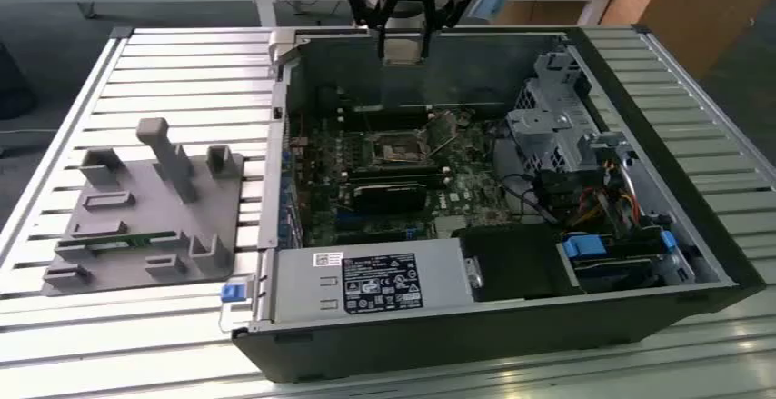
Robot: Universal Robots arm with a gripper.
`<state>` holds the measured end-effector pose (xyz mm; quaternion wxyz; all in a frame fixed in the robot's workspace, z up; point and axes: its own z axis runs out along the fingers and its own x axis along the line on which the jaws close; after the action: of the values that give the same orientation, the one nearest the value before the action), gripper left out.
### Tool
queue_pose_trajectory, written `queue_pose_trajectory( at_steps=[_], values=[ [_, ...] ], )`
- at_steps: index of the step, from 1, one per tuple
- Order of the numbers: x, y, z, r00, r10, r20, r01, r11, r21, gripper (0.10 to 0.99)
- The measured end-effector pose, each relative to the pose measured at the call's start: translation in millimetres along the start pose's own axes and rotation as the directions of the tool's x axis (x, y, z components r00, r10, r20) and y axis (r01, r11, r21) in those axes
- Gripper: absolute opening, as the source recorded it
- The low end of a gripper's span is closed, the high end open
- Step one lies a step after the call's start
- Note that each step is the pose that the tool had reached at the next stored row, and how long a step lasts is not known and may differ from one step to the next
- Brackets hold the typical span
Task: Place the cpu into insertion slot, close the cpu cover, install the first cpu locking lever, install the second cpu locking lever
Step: 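Place the cpu into insertion slot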
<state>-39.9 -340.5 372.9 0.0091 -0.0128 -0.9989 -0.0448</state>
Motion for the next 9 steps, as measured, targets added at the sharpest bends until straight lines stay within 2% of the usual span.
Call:
queue_pose_trajectory(
  at_steps=[9],
  values=[
    [0.0,0.0,0.0,1.0000,0.000,0.0000,0.000,1.0000,0.000,0.541]
  ],
)
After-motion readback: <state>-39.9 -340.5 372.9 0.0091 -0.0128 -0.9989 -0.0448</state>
